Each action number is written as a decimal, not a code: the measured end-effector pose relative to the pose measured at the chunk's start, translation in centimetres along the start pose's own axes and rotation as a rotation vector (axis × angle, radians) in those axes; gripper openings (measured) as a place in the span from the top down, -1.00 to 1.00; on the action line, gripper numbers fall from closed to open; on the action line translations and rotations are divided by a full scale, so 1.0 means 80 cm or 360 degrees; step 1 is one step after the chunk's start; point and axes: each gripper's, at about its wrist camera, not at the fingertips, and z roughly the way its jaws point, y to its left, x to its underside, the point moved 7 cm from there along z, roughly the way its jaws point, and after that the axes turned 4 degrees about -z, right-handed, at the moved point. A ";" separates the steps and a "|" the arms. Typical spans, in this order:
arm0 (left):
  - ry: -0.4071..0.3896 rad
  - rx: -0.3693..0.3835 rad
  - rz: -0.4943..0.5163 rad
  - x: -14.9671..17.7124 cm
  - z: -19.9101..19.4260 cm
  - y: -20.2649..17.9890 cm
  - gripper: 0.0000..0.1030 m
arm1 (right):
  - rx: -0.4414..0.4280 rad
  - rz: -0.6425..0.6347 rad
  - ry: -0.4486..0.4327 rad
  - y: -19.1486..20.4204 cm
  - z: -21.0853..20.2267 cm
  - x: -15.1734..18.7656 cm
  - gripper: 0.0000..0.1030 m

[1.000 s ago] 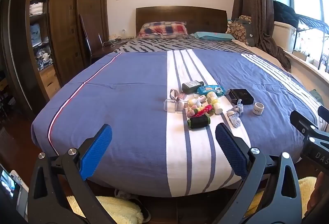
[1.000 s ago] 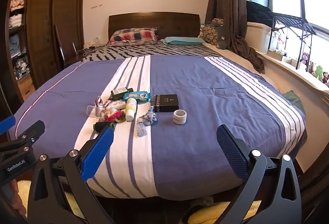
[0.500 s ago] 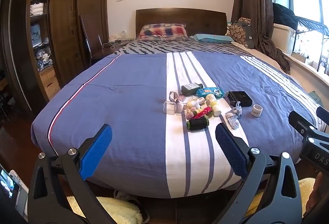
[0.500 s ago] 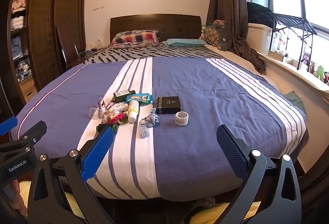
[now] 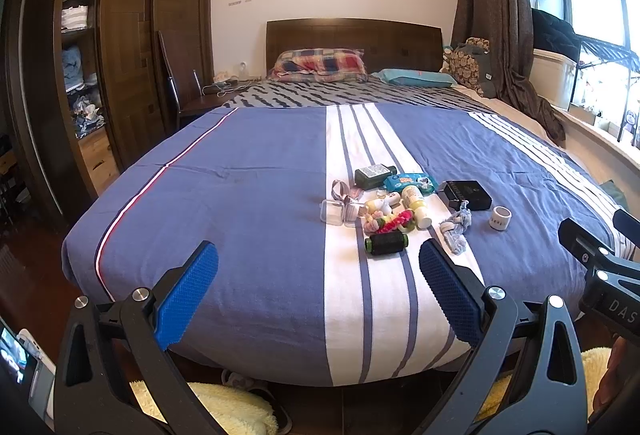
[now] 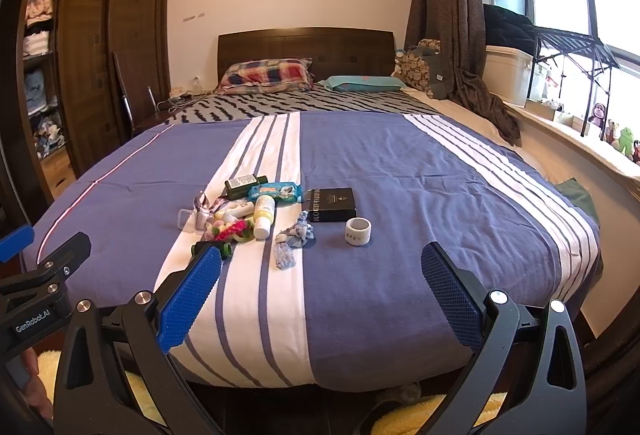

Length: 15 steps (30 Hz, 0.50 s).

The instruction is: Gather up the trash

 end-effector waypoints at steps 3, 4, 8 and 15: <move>0.0000 0.0000 0.0000 0.000 0.000 0.000 -0.85 | -0.0006 0.0000 -0.0007 0.002 -0.002 0.000 -0.94; -0.0001 0.0003 0.0001 0.000 0.000 0.000 -0.85 | -0.0007 -0.0001 -0.0008 0.002 -0.002 0.000 -0.94; -0.0007 0.0008 -0.0005 -0.003 -0.002 0.003 -0.85 | -0.0010 -0.0004 -0.0010 0.003 -0.001 0.000 -0.94; -0.0018 0.0014 -0.0009 -0.004 -0.007 0.003 -0.85 | -0.0010 0.0002 -0.0011 0.002 -0.002 0.001 -0.94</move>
